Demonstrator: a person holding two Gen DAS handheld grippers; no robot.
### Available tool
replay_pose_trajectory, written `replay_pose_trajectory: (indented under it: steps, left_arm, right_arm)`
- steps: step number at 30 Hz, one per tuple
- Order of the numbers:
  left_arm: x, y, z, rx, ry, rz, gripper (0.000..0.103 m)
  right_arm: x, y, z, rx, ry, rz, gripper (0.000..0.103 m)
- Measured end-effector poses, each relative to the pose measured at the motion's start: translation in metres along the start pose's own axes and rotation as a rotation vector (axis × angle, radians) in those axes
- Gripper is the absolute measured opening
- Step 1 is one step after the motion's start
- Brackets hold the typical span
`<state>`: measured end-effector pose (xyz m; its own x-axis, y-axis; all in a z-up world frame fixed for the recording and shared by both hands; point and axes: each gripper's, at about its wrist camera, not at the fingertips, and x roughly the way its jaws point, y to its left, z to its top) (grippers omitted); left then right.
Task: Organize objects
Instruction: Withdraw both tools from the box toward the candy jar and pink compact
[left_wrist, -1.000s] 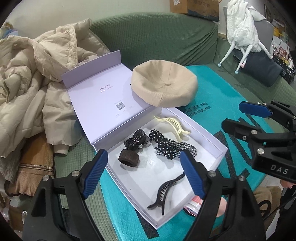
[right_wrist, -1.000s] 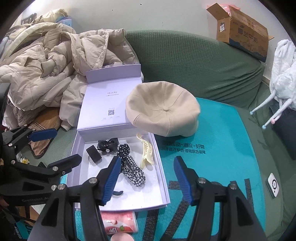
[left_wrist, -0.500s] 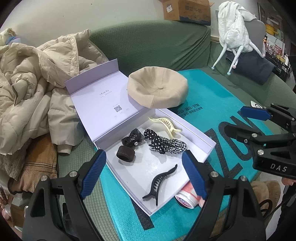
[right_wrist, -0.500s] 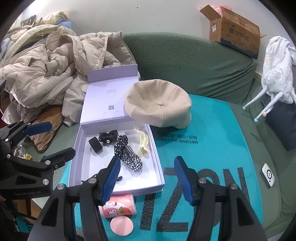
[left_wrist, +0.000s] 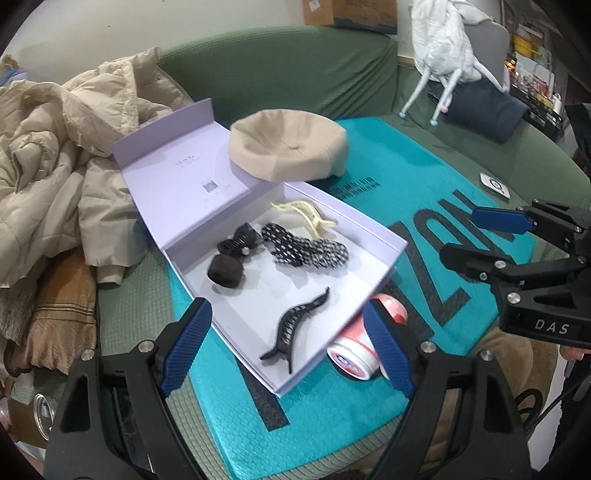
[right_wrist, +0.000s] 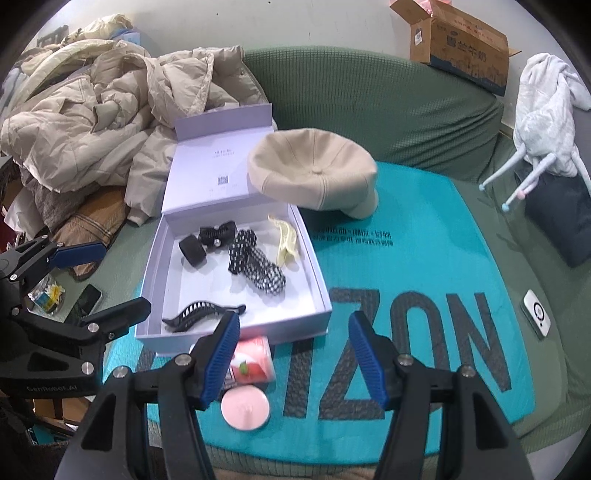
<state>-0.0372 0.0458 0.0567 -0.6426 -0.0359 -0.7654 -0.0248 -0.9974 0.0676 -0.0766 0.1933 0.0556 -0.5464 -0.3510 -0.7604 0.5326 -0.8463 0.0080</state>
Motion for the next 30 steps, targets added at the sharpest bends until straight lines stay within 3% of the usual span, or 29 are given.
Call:
replay_pose_trajectory:
  steps: [11,19,30]
  left_arm:
    - [0.018,-0.024,-0.028,0.023,0.061,-0.069,0.083]
    - [0.033,-0.038,-0.047,0.071,0.091,-0.066,0.083]
    - [0.042,-0.032,-0.066,0.042,0.137,-0.125,0.083]
  right_arm:
    - [0.008,0.001,-0.035,0.029,0.039,0.016,0.062]
    - [0.022,0.004,-0.056,0.052,0.065,0.055,0.062]
    - [0.033,-0.001,-0.074,0.078,0.098,0.083,0.062]
